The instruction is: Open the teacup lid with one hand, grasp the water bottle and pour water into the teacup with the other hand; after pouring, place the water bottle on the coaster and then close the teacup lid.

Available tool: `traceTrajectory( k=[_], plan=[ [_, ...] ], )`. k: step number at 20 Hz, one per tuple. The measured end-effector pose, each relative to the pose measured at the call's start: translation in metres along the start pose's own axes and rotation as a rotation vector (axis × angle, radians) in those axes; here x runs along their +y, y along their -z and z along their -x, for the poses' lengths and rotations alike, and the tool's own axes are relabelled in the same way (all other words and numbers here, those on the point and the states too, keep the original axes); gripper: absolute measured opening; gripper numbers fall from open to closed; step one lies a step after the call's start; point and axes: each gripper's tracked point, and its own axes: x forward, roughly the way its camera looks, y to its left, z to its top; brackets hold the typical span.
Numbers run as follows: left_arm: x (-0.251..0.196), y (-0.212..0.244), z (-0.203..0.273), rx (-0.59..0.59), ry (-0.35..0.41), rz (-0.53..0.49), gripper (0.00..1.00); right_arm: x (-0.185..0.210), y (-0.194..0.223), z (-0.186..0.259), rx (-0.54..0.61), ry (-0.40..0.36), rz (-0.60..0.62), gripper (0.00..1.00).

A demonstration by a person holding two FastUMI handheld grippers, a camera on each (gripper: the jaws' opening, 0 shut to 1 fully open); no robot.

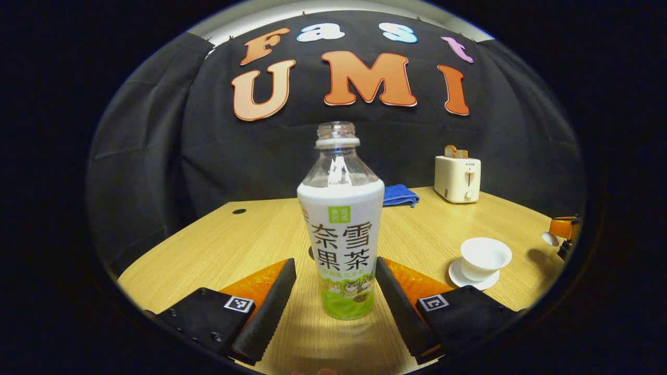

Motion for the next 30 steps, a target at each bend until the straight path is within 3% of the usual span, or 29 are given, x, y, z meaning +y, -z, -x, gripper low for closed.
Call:
traceTrajectory(
  k=[4,6,8,9,13,19,20,23,30],
  plan=[
    [-0.003,0.002,-0.004,0.001,0.023,-0.030,0.96,0.003,0.006,-0.003,0.018,-0.007,-0.003,0.23],
    [-0.002,0.000,-0.003,0.015,0.009,-0.041,0.75,0.005,0.007,-0.004,0.023,-0.013,-0.012,0.23],
    [-0.005,-0.006,0.001,0.009,0.025,-0.063,0.69,0.007,0.009,-0.003,0.028,-0.018,-0.012,0.23],
    [-0.001,-0.011,0.004,0.003,0.015,-0.106,0.65,0.010,0.007,-0.002,0.026,-0.021,-0.011,0.23],
    [0.002,-0.027,0.014,-0.024,-0.012,-0.274,0.67,0.016,0.006,0.003,0.022,-0.034,-0.021,0.23],
    [-0.030,-0.036,0.014,-0.032,0.031,-0.660,0.65,0.016,0.007,0.009,0.023,-0.041,-0.035,0.24],
    [-0.034,-0.037,0.013,-0.033,0.037,-0.712,0.67,0.017,0.008,0.010,0.023,-0.041,-0.040,0.19],
    [-0.050,-0.042,0.009,-0.050,0.063,-0.908,0.67,0.011,0.009,0.011,0.023,-0.035,-0.049,0.24],
    [-0.067,-0.048,0.003,-0.056,0.082,-1.245,0.65,0.004,0.011,0.011,0.030,-0.025,-0.066,0.24]
  ],
)
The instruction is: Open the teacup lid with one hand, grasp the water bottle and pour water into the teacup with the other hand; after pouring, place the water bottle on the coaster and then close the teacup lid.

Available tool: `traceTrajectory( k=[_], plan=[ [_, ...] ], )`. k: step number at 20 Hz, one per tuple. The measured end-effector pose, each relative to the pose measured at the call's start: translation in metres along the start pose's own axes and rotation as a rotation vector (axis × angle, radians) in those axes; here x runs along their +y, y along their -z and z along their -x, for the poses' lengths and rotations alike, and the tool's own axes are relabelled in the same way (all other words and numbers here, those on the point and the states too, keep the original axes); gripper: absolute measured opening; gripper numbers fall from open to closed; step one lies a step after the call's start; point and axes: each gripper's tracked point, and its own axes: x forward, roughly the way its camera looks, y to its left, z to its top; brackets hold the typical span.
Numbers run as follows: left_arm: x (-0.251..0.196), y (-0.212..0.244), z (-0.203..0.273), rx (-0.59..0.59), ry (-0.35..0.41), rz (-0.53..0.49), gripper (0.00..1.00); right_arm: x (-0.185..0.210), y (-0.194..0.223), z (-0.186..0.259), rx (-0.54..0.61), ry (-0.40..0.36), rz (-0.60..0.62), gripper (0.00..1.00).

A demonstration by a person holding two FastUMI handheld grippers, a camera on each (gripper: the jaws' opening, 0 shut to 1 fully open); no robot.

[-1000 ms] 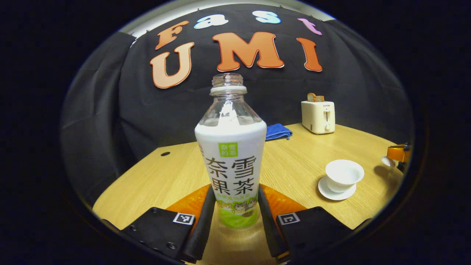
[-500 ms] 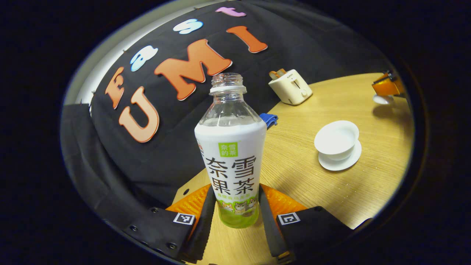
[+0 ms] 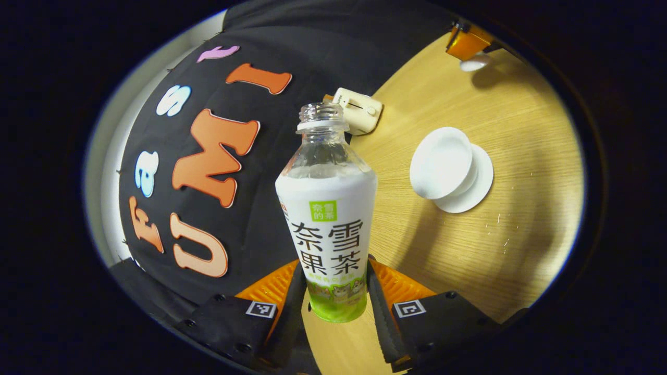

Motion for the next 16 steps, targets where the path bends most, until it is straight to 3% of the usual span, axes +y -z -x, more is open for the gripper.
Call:
traceTrajectory(
  k=[7,13,14,16],
  plan=[
    [0.002,0.015,-0.016,0.075,0.025,-0.245,0.67,-0.004,0.003,0.000,0.009,0.000,-0.009,0.23],
    [-0.002,0.020,-0.020,0.108,0.068,-0.374,0.65,-0.007,0.005,-0.001,0.014,-0.001,-0.016,0.23],
    [-0.003,0.019,-0.021,0.109,0.077,-0.399,0.65,-0.008,0.005,-0.001,0.016,0.000,-0.017,0.19],
    [-0.001,0.015,-0.020,0.111,0.088,-0.474,0.65,-0.008,0.007,-0.001,0.020,0.000,-0.018,0.23]
  ],
)
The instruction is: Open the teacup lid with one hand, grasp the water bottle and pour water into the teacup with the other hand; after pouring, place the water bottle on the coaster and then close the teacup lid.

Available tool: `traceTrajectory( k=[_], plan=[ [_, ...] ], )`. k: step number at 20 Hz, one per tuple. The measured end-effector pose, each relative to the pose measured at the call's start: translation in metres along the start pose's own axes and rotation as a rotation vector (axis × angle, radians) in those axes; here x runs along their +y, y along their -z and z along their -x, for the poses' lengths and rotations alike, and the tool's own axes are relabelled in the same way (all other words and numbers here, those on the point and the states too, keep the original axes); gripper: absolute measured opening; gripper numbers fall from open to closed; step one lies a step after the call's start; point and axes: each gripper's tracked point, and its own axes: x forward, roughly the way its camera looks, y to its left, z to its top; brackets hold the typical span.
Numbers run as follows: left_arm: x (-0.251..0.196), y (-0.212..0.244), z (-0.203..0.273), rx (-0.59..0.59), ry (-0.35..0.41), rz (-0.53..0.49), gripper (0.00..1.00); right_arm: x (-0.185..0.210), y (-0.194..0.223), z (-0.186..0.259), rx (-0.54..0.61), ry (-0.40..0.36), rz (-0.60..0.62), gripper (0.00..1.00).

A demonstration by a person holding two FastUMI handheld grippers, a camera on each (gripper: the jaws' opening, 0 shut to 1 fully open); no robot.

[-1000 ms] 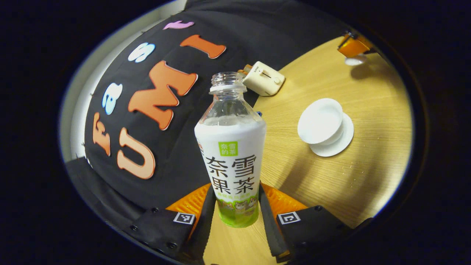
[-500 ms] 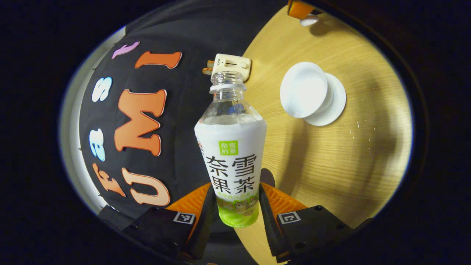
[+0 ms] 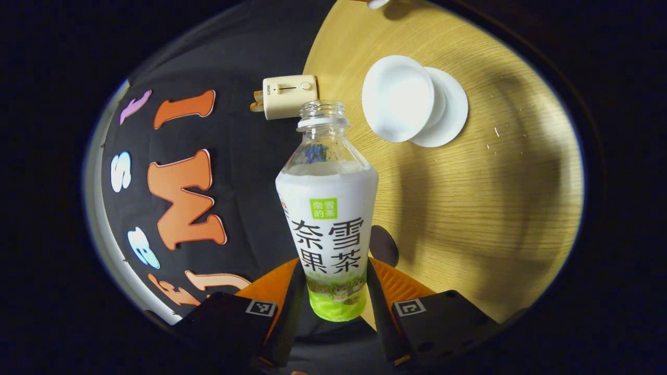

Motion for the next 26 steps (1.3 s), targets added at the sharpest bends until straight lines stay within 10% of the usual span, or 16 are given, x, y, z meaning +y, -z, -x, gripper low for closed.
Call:
traceTrajectory(
  k=[18,26],
  plan=[
    [0.045,-0.019,0.019,0.007,-0.091,-0.542,0.66,-0.008,0.003,-0.005,0.013,0.001,-0.024,0.23],
    [0.024,-0.016,0.013,-0.051,-0.012,-0.411,0.65,-0.014,0.002,-0.002,0.008,0.005,-0.034,0.23]
  ],
)
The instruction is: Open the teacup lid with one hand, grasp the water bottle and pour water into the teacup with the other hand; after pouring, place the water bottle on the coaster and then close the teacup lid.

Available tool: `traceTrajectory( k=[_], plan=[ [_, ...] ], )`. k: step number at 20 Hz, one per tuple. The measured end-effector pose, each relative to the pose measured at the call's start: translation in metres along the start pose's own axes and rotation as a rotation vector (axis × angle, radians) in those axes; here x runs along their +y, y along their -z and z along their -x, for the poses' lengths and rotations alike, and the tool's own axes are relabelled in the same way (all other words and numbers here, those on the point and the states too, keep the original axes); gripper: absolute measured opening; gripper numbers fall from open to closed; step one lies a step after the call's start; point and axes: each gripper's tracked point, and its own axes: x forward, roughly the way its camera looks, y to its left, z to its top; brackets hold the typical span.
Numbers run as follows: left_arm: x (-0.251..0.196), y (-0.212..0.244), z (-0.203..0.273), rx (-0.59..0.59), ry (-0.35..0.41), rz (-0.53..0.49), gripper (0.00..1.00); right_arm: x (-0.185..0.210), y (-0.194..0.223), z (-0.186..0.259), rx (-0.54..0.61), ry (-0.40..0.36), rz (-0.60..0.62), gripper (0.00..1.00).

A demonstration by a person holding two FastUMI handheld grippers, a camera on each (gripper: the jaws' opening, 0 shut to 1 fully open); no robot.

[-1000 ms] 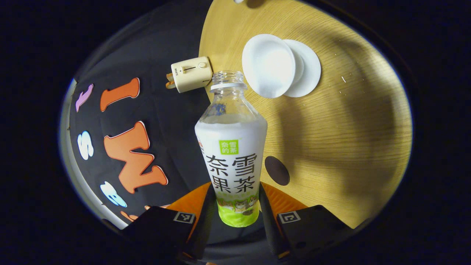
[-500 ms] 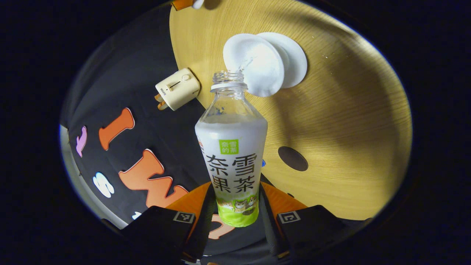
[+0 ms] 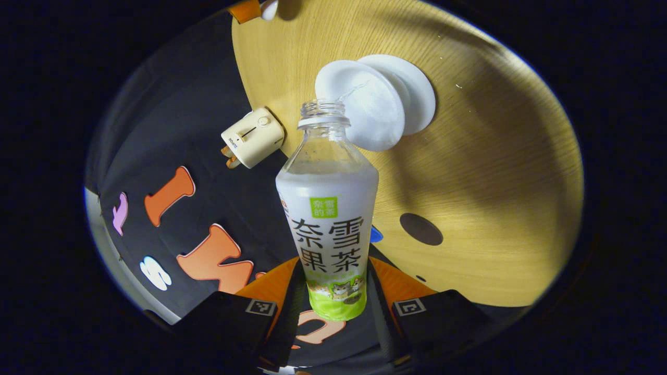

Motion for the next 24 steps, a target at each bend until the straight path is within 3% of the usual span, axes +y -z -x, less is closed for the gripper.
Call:
traceTrajectory(
  k=[5,9,13,14,15,18,19,24],
  plan=[
    [-0.042,-0.012,-0.006,-0.060,0.074,0.368,0.64,-0.001,0.001,0.002,0.003,0.001,-0.008,0.23],
    [-0.060,-0.017,-0.019,-0.063,0.062,0.596,0.64,0.003,0.000,0.004,0.003,-0.001,0.000,0.23],
    [-0.079,-0.045,-0.019,-0.115,0.060,0.903,0.67,0.010,0.001,0.003,0.011,-0.005,0.007,0.24],
    [-0.083,-0.051,-0.022,-0.118,0.051,0.985,0.64,0.013,0.001,0.002,0.012,-0.012,0.009,0.23],
    [-0.084,-0.057,-0.023,-0.137,0.037,1.064,0.64,0.015,0.001,0.002,0.013,-0.016,0.012,0.23],
    [-0.089,-0.094,-0.027,-0.223,0.086,1.375,0.67,0.020,0.001,0.002,0.015,-0.018,0.014,0.23],
    [-0.088,-0.100,-0.023,-0.247,0.096,1.437,0.63,0.022,0.000,0.003,0.013,-0.020,0.015,0.23],
    [-0.068,-0.117,-0.006,-0.334,0.072,1.759,0.64,0.032,0.004,-0.002,0.032,-0.030,0.013,0.23]
  ],
)
